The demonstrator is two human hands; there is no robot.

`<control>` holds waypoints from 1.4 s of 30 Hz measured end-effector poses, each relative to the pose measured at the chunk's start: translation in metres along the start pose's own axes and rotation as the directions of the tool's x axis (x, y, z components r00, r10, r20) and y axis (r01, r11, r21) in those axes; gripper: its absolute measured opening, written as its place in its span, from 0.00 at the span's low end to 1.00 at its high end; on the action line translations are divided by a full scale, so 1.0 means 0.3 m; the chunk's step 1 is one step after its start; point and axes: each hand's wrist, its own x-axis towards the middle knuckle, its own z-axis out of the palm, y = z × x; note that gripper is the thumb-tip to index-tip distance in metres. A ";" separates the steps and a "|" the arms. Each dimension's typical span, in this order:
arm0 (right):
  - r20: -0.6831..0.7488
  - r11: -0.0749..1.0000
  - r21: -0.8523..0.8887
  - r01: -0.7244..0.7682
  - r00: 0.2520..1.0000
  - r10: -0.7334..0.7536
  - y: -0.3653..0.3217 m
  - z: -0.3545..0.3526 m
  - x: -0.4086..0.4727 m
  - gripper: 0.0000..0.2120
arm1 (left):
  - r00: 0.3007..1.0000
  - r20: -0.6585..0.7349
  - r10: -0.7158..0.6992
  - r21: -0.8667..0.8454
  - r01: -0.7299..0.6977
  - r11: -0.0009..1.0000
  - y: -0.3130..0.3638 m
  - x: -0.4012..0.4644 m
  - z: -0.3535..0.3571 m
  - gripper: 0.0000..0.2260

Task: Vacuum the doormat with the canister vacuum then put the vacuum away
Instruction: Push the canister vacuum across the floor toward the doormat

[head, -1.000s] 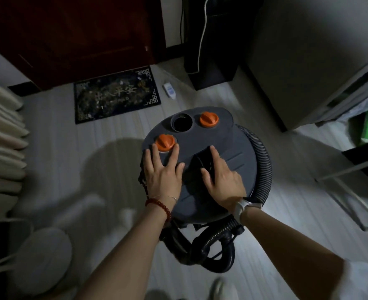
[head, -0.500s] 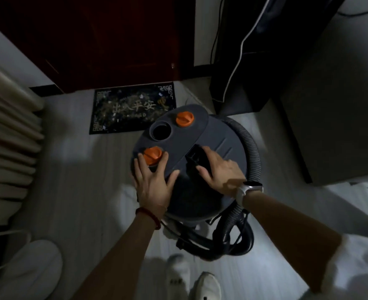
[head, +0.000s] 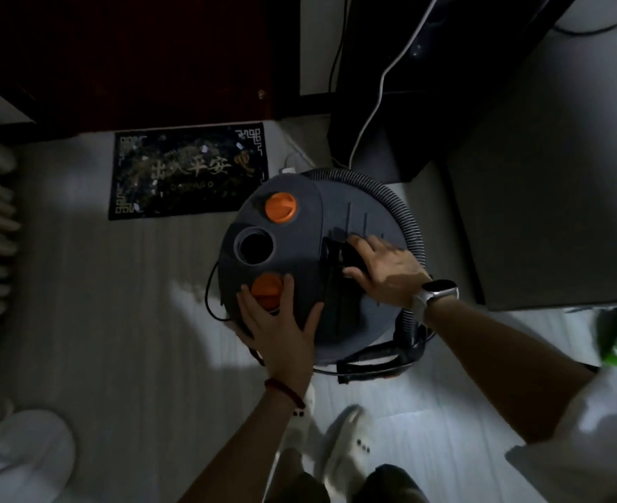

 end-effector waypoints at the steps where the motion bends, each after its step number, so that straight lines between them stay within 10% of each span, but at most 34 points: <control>1: -0.013 1.000 0.004 -0.018 1.000 0.018 0.012 0.001 -0.013 0.33 | 1.000 0.011 0.019 0.009 -0.019 1.000 0.006 0.002 0.003 0.26; 7: -0.050 0.969 0.115 -0.218 0.973 0.225 0.064 0.053 -0.169 0.27 | 0.950 0.125 0.286 0.090 -0.297 0.951 0.017 0.045 0.009 0.26; 16: -0.078 0.694 0.480 -0.537 0.762 0.643 0.102 0.129 -0.398 0.23 | 0.678 0.502 0.537 0.158 -0.683 0.714 0.231 0.133 0.056 0.28; 24: 0.066 0.332 0.729 -0.599 0.545 0.836 0.179 0.102 -0.374 0.24 | 0.625 0.508 0.593 0.198 -0.755 0.625 0.508 0.195 0.175 0.30; 34: 0.118 0.230 0.775 -0.589 0.491 0.863 0.263 -0.002 -0.218 0.24 | 0.701 0.418 0.577 0.038 -0.648 0.760 0.678 0.332 0.266 0.28; 42: 0.078 0.088 0.833 -0.547 0.274 0.958 0.324 -0.068 -0.046 0.24 | 0.584 0.485 0.651 -0.352 -0.551 0.757 0.790 0.524 0.290 0.29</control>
